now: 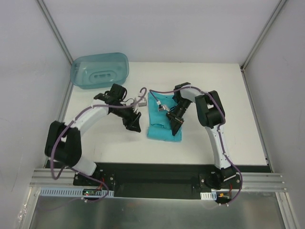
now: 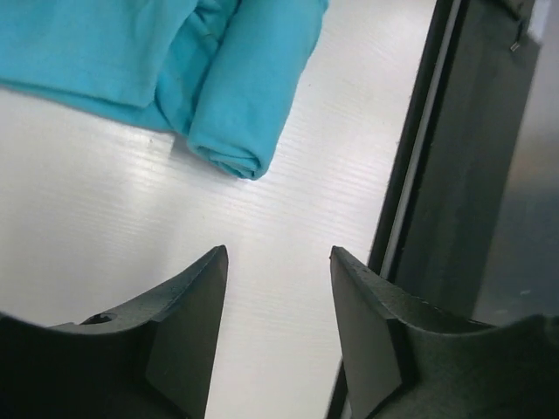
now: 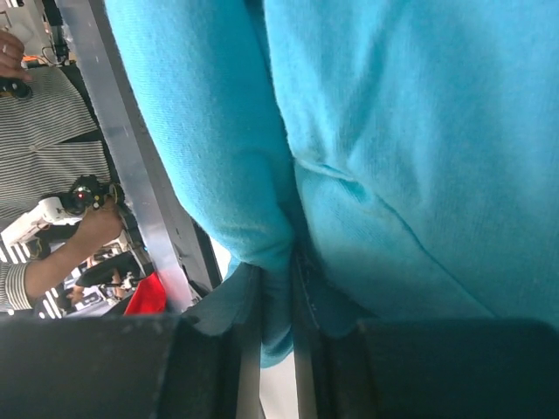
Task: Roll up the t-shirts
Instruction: Roll the T-shirt to the center of the board.
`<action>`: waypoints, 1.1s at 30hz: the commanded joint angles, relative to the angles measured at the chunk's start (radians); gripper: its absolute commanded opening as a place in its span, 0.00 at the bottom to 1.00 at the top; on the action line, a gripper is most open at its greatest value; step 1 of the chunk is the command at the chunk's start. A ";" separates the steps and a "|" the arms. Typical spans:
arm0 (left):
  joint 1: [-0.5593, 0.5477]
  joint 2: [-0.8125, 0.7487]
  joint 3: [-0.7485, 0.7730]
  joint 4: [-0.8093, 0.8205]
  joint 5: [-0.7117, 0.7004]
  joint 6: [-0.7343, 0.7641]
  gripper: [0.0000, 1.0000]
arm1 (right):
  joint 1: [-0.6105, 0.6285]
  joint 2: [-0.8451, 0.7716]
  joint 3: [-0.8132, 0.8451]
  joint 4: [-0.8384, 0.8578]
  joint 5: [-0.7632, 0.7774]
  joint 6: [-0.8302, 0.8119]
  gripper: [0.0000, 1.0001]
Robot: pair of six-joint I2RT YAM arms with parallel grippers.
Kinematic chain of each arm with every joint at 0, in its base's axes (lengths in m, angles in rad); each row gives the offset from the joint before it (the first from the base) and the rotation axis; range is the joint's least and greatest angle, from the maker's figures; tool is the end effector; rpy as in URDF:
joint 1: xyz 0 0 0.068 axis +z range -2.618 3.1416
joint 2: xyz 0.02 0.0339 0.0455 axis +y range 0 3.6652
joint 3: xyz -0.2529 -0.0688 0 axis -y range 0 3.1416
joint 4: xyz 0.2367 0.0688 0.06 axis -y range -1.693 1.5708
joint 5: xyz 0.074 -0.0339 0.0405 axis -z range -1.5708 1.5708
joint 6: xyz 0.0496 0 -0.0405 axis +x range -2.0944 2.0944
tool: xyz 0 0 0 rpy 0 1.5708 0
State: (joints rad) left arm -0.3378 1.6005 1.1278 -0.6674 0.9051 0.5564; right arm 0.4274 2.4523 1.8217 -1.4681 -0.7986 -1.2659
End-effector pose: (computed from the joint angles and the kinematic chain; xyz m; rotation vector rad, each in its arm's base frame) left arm 0.2789 -0.1393 0.2169 1.2718 2.0601 -1.1061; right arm 0.3375 0.1928 0.0894 1.8059 -2.0054 -1.3284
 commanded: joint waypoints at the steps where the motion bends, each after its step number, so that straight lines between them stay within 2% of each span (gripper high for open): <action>1: -0.168 -0.212 -0.167 0.187 -0.223 0.141 0.54 | 0.010 0.053 0.036 -0.190 0.068 0.002 0.15; 4: -0.326 -0.333 -0.348 0.450 -0.343 0.229 0.56 | 0.010 0.054 0.039 -0.190 0.071 0.010 0.15; 6: -0.381 -0.346 -0.385 0.593 -0.386 0.287 0.56 | 0.010 0.056 0.039 -0.190 0.072 0.013 0.15; 10: -0.464 -0.306 -0.431 0.736 -0.417 0.349 0.57 | 0.010 0.059 0.042 -0.190 0.073 0.017 0.15; 22: -0.474 -0.100 -0.396 0.761 -0.394 0.479 0.55 | 0.007 0.068 0.054 -0.190 0.073 0.033 0.16; 26: -0.480 -0.007 -0.382 0.758 -0.466 0.513 0.54 | 0.005 0.068 0.054 -0.190 0.068 0.031 0.17; 29: -0.480 0.048 -0.361 0.753 -0.512 0.536 0.51 | 0.002 0.062 0.050 -0.190 0.062 0.025 0.23; 30: -0.480 0.061 -0.347 0.729 -0.515 0.543 0.49 | -0.001 0.059 0.045 -0.189 0.061 0.022 0.29; 31: -0.481 0.073 -0.338 0.700 -0.514 0.574 0.46 | -0.006 0.054 0.047 -0.189 0.053 0.022 0.37; 32: -0.484 0.088 -0.332 0.677 -0.502 0.592 0.37 | -0.016 0.041 0.053 -0.189 0.046 0.028 0.44; 33: -0.484 0.093 -0.323 0.661 -0.493 0.597 0.32 | -0.033 0.019 0.062 -0.190 -0.003 0.061 0.66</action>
State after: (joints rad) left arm -0.8062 1.6318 0.7830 0.0978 0.4282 1.0676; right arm 0.4229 2.4809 1.8572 -1.5024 -0.8112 -1.1893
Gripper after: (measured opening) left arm 0.404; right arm 0.404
